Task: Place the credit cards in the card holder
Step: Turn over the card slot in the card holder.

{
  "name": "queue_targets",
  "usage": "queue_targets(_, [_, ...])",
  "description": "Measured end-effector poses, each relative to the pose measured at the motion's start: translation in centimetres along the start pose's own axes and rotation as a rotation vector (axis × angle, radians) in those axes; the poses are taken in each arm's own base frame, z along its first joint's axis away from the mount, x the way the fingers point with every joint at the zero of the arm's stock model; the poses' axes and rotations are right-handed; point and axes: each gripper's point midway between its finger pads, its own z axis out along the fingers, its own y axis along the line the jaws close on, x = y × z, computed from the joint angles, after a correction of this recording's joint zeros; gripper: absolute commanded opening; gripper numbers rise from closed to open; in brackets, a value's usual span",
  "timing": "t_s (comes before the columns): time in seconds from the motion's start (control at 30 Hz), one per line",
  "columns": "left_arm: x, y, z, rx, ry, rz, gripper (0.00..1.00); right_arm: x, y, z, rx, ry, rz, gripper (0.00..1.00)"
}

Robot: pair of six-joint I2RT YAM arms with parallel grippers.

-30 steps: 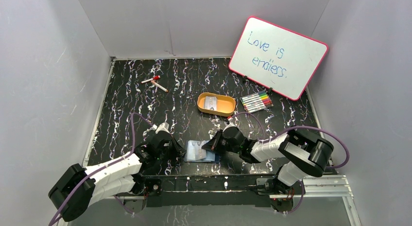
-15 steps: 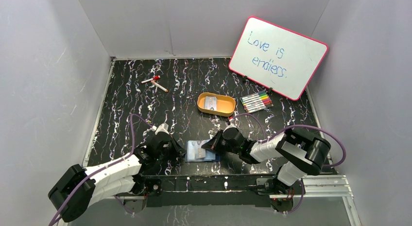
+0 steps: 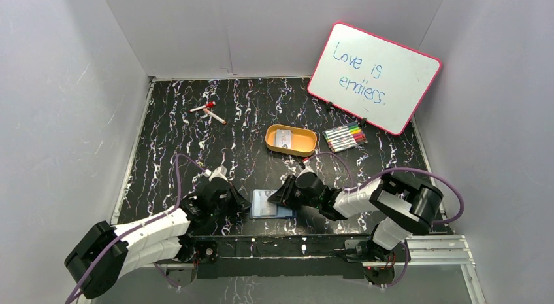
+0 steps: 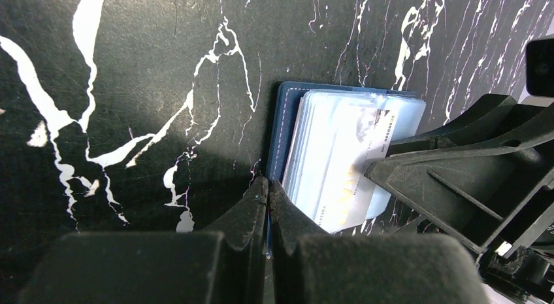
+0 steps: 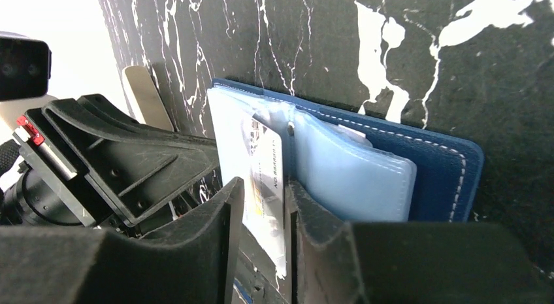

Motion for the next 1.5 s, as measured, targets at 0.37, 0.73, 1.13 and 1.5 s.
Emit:
queue_targets(0.37, [0.0, -0.1, 0.0, 0.002, 0.001, -0.007, 0.0, 0.1, 0.5, -0.6, 0.038, 0.026, -0.05, 0.51])
queue_targets(0.73, [0.0, -0.1, 0.0, 0.007, 0.002, -0.006, 0.0, 0.7, 1.3, 0.7, 0.068, 0.091, -0.107, 0.51])
queue_targets(1.13, [-0.2, 0.0, 0.1, 0.009, -0.012, -0.003, 0.0, 0.7, 1.8, 1.5, 0.093, 0.111, -0.136, 0.51])
queue_targets(1.5, [-0.3, 0.1, -0.2, 0.022, -0.029, -0.006, 0.0, 1.0, 2.2, 1.7, 0.19, 0.127, -0.241, 0.53])
